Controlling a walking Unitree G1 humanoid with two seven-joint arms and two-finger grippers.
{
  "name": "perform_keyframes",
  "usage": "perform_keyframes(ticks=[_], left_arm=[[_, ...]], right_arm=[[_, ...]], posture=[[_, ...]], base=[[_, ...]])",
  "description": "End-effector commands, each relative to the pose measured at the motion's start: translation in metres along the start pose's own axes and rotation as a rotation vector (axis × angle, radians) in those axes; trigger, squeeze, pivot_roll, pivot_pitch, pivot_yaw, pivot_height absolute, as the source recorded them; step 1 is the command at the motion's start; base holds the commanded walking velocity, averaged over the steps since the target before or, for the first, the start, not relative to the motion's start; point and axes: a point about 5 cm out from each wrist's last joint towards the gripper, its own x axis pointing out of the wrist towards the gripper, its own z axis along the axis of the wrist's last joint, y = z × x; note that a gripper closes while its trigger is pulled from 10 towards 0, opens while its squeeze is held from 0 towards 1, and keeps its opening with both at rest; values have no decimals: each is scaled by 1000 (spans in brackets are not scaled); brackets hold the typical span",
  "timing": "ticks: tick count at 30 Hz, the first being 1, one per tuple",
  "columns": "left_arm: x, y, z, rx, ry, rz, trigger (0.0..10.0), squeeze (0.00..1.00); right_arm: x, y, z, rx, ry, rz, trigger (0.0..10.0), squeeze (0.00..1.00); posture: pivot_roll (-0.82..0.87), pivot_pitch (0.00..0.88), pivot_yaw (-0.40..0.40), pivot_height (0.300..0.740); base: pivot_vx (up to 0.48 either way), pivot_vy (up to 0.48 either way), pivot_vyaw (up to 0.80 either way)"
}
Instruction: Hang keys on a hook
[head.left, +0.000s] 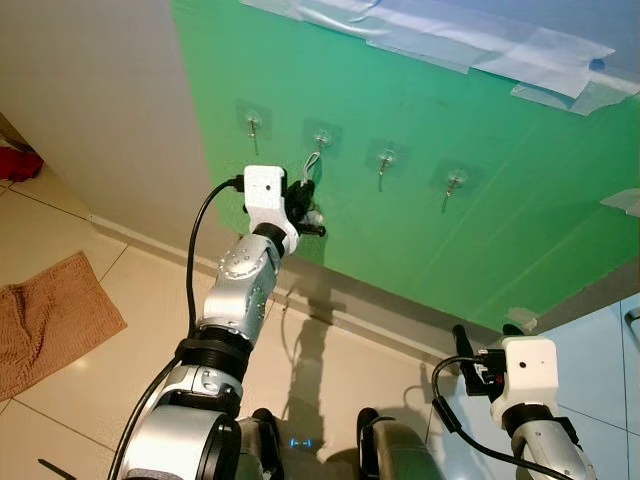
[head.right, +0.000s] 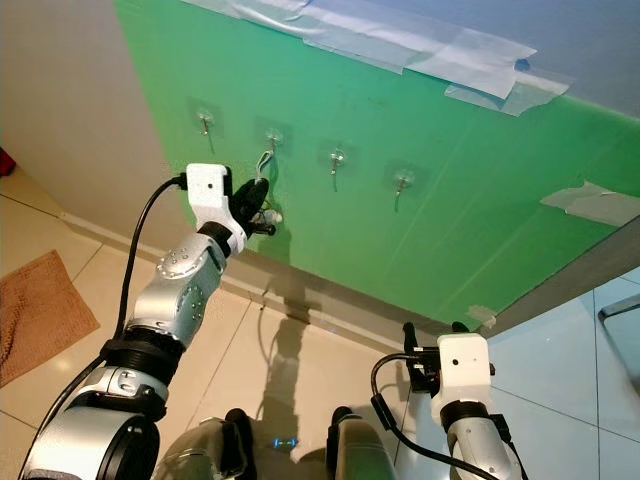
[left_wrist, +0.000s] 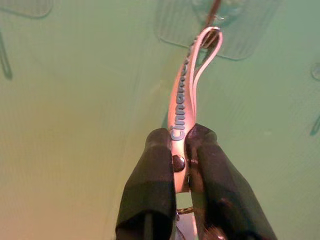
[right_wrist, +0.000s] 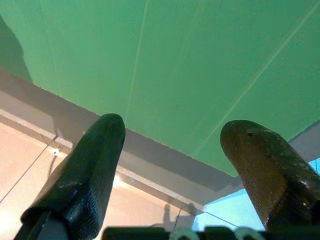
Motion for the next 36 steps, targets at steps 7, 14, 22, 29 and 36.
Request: perform_keyframes(ticks=[7, 14, 22, 29, 36], left_arm=[[0, 4, -9, 72, 50, 20, 10000, 1000], [1, 3, -8, 87, 40, 22, 10000, 1000], [0, 2, -1, 159, -11, 15, 10000, 1000], [-8, 5, 5, 235, -60, 6, 10000, 1000], [-29, 6, 4, 277, -76, -25, 10000, 1000]], right_arm=[[-4, -2, -3, -14, 18, -4, 10000, 114], [-3, -3, -2, -15, 18, -4, 10000, 114], [-3, -3, -2, -17, 17, -5, 10000, 114], [0, -3, -1, -15, 8, -10, 10000, 114], [16, -3, 6, -1, -37, -36, 10000, 129]], posture=[[-290, 205, -33, 740], [-291, 206, -34, 740], [-290, 207, -33, 740], [-270, 192, -21, 740], [-215, 153, 4, 740]], base=[[0, 0, 0], [0, 0, 0], [0, 0, 0], [0, 0, 0], [0, 0, 0]])
